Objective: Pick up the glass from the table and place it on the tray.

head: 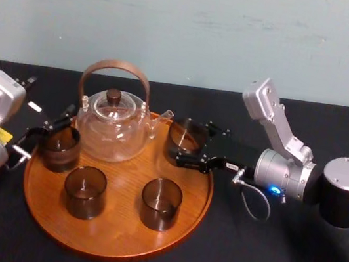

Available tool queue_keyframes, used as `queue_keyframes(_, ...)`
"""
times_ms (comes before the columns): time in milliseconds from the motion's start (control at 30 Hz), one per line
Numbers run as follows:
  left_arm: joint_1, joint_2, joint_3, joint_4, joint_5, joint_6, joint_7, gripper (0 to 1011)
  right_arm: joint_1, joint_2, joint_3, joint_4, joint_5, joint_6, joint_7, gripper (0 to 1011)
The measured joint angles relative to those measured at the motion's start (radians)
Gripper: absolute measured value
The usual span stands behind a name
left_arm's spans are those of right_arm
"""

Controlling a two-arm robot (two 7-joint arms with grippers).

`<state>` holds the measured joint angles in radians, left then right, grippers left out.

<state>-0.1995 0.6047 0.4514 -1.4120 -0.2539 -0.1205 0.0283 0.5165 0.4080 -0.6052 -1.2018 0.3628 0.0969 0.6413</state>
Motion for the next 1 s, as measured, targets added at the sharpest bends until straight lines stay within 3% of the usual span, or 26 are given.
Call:
queue_keyframes(567,0.0,0.0,0.0,0.0,0.0,0.0,0.0,1001,0.029,-0.053,-0.012,0.134,-0.03,-0.047,0.018,904)
queue_keyframes(1000,0.0,0.0,0.0,0.0,0.0,0.0,0.0,1002,0.041,-0.079,-0.013,0.197,-0.053,-0.059,0.025,904)
